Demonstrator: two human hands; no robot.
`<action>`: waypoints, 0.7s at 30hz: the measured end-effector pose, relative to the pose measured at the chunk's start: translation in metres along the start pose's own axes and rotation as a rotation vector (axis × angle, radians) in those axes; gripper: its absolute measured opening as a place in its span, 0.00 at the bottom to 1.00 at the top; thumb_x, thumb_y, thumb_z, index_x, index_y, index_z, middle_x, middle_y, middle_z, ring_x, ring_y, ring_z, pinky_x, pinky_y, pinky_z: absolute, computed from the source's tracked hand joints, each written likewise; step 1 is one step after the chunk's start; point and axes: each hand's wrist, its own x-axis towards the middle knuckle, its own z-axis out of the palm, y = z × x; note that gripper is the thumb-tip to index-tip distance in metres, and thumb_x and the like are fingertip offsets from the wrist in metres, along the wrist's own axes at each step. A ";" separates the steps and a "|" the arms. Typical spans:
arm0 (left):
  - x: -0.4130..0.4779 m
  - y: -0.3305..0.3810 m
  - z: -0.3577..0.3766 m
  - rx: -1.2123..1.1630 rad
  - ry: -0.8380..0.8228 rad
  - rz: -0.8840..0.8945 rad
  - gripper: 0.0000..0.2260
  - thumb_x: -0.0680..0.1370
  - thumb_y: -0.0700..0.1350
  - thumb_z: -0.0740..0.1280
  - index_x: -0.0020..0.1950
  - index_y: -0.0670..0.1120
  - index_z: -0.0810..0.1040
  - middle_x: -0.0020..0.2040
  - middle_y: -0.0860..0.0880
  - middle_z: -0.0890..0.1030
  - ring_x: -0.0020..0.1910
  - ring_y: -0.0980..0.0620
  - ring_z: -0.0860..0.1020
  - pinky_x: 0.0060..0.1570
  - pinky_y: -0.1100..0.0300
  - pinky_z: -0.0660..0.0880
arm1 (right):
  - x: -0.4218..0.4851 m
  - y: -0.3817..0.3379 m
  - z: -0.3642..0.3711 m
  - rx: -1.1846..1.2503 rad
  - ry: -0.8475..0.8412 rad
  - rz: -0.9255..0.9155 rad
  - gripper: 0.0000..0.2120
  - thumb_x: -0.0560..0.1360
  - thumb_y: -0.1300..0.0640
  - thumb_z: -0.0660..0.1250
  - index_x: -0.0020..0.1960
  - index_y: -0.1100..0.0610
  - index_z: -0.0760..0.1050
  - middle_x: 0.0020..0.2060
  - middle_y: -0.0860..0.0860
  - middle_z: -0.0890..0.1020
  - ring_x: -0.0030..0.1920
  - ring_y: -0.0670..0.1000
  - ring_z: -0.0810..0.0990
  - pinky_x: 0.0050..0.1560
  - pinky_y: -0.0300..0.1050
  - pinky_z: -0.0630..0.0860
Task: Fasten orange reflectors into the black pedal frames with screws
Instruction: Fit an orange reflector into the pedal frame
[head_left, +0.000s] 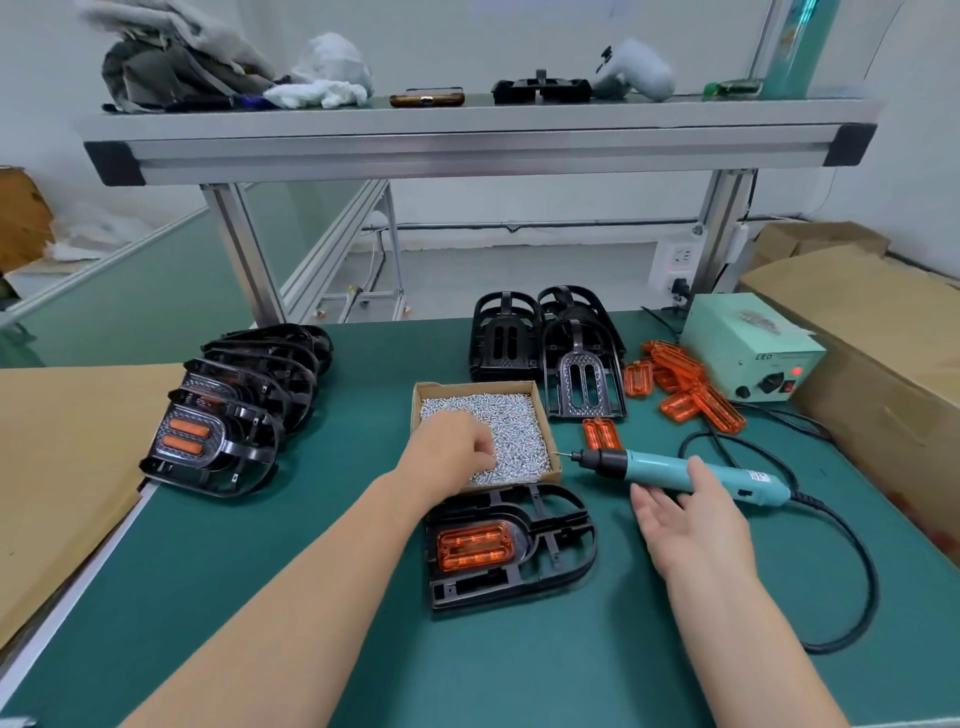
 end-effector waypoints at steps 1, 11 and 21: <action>-0.003 -0.001 0.001 -0.026 0.020 0.000 0.10 0.74 0.41 0.71 0.33 0.48 0.78 0.36 0.54 0.81 0.41 0.54 0.79 0.46 0.58 0.76 | 0.001 0.001 0.004 -0.002 0.008 -0.011 0.29 0.82 0.54 0.68 0.76 0.66 0.62 0.57 0.63 0.77 0.55 0.58 0.80 0.67 0.55 0.76; -0.020 0.002 0.014 -0.215 0.210 -0.032 0.07 0.75 0.40 0.68 0.39 0.48 0.82 0.39 0.57 0.80 0.41 0.60 0.77 0.41 0.64 0.71 | 0.020 0.014 0.020 -0.265 0.259 -0.170 0.13 0.79 0.54 0.70 0.54 0.61 0.71 0.35 0.55 0.80 0.30 0.50 0.80 0.29 0.41 0.74; -0.042 0.021 0.019 -0.270 0.270 -0.082 0.08 0.76 0.43 0.67 0.36 0.50 0.79 0.39 0.55 0.79 0.40 0.58 0.75 0.39 0.64 0.68 | 0.017 0.024 0.035 -0.372 0.430 -0.212 0.33 0.72 0.48 0.76 0.66 0.63 0.63 0.56 0.59 0.78 0.50 0.62 0.80 0.55 0.58 0.78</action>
